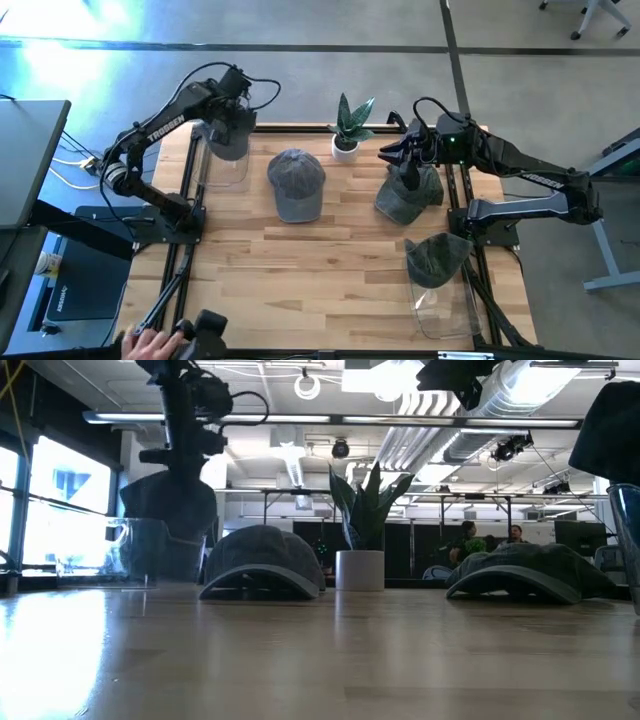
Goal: Pick & Place hat
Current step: Put the bottom gray cap into the top transparent bin
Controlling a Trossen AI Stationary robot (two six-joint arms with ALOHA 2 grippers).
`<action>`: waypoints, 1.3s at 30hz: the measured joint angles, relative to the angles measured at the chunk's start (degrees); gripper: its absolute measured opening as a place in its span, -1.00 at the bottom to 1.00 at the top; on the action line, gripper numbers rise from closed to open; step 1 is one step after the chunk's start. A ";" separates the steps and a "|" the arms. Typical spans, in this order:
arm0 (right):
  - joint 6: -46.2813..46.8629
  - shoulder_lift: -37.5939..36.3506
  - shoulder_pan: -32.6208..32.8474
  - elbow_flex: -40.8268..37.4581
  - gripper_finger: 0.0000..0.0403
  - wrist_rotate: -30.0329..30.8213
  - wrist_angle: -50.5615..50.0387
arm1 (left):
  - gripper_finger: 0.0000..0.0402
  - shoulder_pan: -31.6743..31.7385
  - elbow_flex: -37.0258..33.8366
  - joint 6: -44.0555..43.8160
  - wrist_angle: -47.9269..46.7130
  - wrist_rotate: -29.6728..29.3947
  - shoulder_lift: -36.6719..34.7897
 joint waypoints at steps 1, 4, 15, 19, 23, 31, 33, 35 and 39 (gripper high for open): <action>0.36 0.00 0.00 0.00 -0.59 -0.38 -0.01 | -0.94 0.97 0.00 1.66 -0.44 1.20 0.32; 0.53 0.00 0.00 0.00 -0.59 -1.29 -0.02 | -0.97 2.81 0.00 7.33 -0.62 2.17 1.25; 0.55 0.00 0.00 0.00 -0.59 -1.58 -0.02 | -0.61 5.61 -0.02 5.82 2.61 -1.35 6.96; 1.00 0.00 0.00 0.00 -0.59 -1.58 -0.02 | -0.48 5.56 -0.02 5.48 8.20 -2.58 7.13; 2.27 0.00 0.00 0.00 -0.59 -1.58 -0.02 | -0.34 5.63 -0.02 5.24 12.37 -2.67 7.16; 3.60 0.00 0.00 0.00 -0.59 -1.58 -0.02 | 0.05 7.66 0.00 -4.16 11.91 -4.68 5.84; 4.03 0.00 0.00 0.00 -0.59 -1.57 -0.02 | 0.10 7.66 0.19 -6.64 11.68 -4.96 4.73; 4.27 0.00 0.00 0.00 -0.59 -1.25 -0.02 | 0.11 7.55 0.98 -7.92 12.90 -2.01 3.02; 4.32 0.00 0.00 0.00 -0.59 -1.20 -0.04 | 0.01 8.66 4.63 -13.48 15.97 2.16 0.41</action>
